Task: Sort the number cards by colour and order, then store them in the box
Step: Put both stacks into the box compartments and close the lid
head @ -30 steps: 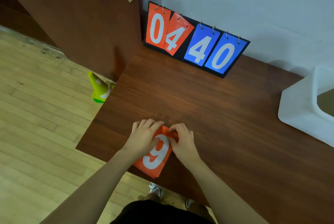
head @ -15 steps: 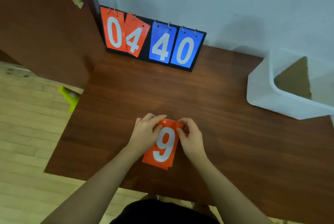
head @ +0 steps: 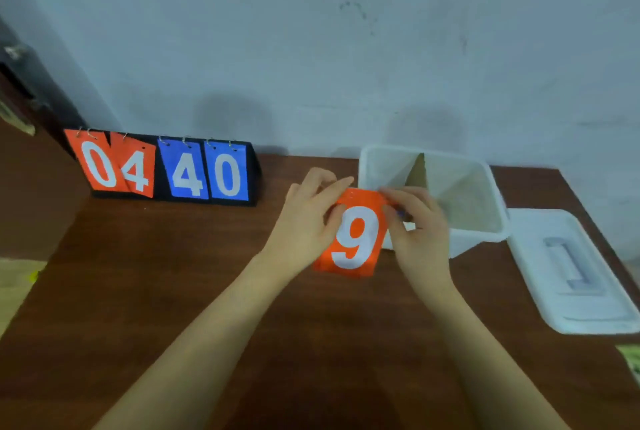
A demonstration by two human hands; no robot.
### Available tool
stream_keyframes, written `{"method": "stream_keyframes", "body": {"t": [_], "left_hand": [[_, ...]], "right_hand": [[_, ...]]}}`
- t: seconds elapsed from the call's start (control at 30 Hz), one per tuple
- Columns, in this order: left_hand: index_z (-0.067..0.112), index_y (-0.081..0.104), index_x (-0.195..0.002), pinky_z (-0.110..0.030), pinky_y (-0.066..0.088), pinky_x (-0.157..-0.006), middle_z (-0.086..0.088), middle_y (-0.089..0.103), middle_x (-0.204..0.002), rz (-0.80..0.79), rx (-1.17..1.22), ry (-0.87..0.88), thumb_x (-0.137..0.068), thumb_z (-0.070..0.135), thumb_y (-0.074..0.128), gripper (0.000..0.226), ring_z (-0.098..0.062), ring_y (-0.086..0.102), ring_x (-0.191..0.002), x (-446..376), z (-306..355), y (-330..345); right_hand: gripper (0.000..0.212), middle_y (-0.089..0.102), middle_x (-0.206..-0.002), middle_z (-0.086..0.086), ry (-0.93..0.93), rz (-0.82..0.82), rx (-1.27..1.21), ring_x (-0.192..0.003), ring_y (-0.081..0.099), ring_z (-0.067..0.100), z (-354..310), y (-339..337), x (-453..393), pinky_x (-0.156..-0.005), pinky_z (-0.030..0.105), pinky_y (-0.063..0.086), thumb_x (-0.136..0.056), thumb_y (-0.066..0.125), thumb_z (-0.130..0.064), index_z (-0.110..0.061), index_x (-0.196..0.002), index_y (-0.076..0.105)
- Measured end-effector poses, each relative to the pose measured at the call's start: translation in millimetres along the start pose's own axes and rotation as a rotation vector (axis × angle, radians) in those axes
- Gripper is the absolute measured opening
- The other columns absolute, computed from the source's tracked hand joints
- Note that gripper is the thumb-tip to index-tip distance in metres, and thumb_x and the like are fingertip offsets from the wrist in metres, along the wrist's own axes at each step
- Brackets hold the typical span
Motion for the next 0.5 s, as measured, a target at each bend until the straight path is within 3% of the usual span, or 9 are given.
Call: {"method": "stream_keyframes", "body": {"t": [0.13, 0.27, 0.37, 0.5], "left_hand": [[0.008, 0.06, -0.118, -0.045, 0.046, -0.082, -0.014, 0.055, -0.106, 0.037, 0.002, 0.127, -0.083, 0.003, 0.058, 0.036, -0.024, 0.054, -0.094, -56.9, 56.9, 44.1], [0.009, 0.06, -0.111, -0.045, 0.048, -0.082, -0.009, 0.054, -0.106, 0.052, 0.055, 0.116, -0.085, 0.004, 0.056, 0.027, -0.022, 0.055, -0.094, -101.8, 91.3, 96.6], [0.012, 0.06, -0.108, -0.039, 0.046, -0.084, -0.005, 0.054, -0.103, 0.065, 0.115, 0.115, -0.087, 0.007, 0.055, 0.023, -0.017, 0.053, -0.091, -129.9, 108.2, 130.1], [0.009, 0.063, -0.107, -0.036, 0.044, -0.083, -0.008, 0.056, -0.102, 0.021, 0.098, 0.077, -0.087, 0.006, 0.057, 0.021, -0.012, 0.049, -0.093, -155.1, 110.2, 165.2]], "right_hand": [[0.022, 0.059, -0.097, 0.0, -0.022, 0.111, 0.016, -0.083, 0.052, -0.001, 33.4, -70.1, -42.7, -0.076, 0.002, 0.038, -0.084, 0.06, -0.001, -0.011, -0.101, 0.07], [0.025, 0.059, -0.097, -0.002, -0.028, 0.2, 0.027, -0.085, 0.054, -0.004, 65.9, -121.8, -74.5, -0.076, 0.003, 0.039, -0.083, 0.06, 0.002, -0.013, -0.1, 0.071], [0.025, 0.056, -0.099, -0.003, -0.041, 0.249, 0.045, -0.09, 0.057, 0.009, 89.7, -147.8, -93.7, -0.082, 0.009, 0.044, -0.085, 0.058, 0.003, -0.01, -0.102, 0.07], [0.022, 0.056, -0.1, -0.001, -0.042, 0.209, 0.096, -0.087, 0.056, 0.009, 122.0, -161.5, -110.5, -0.08, 0.001, 0.04, -0.086, 0.057, 0.001, -0.007, -0.102, 0.069]]}}
Point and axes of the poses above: each hand's wrist, its own x-axis away from the middle knuckle, its own y-axis out of the palm, z = x × y, the point moved 4 cm from there along -x, towards the middle knuckle
